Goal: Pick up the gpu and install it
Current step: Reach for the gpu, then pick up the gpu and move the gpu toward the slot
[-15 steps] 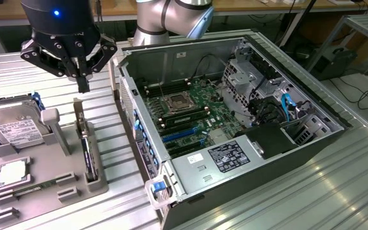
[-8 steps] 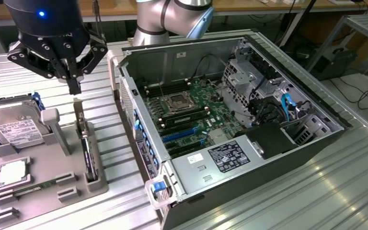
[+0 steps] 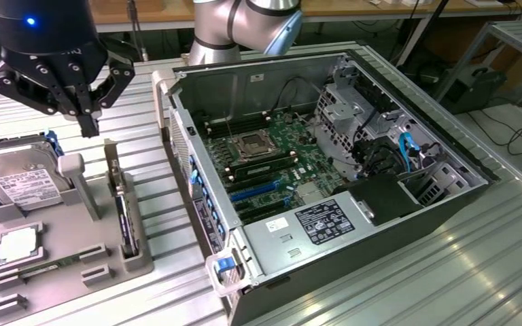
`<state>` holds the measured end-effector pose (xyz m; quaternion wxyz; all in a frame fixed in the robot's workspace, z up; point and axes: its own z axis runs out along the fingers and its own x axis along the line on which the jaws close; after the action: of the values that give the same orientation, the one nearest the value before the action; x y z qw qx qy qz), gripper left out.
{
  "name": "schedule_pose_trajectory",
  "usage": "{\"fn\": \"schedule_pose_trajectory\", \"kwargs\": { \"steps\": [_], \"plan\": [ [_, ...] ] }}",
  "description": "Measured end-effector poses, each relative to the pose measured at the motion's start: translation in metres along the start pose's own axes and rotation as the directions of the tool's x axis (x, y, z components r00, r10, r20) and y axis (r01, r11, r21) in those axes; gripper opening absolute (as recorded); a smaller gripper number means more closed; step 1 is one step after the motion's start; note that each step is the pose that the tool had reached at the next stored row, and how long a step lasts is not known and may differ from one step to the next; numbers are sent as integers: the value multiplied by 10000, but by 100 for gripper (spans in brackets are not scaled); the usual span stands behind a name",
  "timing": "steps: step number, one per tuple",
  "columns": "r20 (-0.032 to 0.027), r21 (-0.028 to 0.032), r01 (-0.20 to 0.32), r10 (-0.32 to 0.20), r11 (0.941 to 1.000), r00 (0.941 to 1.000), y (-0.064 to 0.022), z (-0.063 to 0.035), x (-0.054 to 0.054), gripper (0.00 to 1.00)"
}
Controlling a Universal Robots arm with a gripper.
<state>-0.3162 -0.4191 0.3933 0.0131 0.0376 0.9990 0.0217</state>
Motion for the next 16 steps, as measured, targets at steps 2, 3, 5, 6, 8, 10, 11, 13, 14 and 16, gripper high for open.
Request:
{"fn": "schedule_pose_trajectory", "kwargs": {
  "steps": [2, 3, 5, 6, 8, 10, 11, 13, 14, 16],
  "plan": [
    [0, 0, 2, -2, 10000, 10000, -1, 0, 4, 11],
    [-1, 1, 3, -3, 10000, 10000, -1, 0, 4, 11],
    [0, 0, 2, -2, 10000, 10000, -1, 0, 5, 11],
    [0, 0, 2, -2, 10000, 10000, -1, 0, 5, 11],
    [0, 0, 1, -1, 10000, 10000, -1, 0, 5, 11],
    [0, 0, 1, -1, 10000, 10000, -1, 0, 5, 11],
    [0, 0, 1, -1, 10000, 10000, -1, 0, 5, 11],
    [0, 0, 2, -2, 10000, 10000, -1, 0, 5, 11],
    [0, 0, 1, -1, 10000, 10000, -1, 0, 5, 11],
    [0, 0, 2, -2, 10000, 10000, -1, 0, 5, 11]
  ]
}}
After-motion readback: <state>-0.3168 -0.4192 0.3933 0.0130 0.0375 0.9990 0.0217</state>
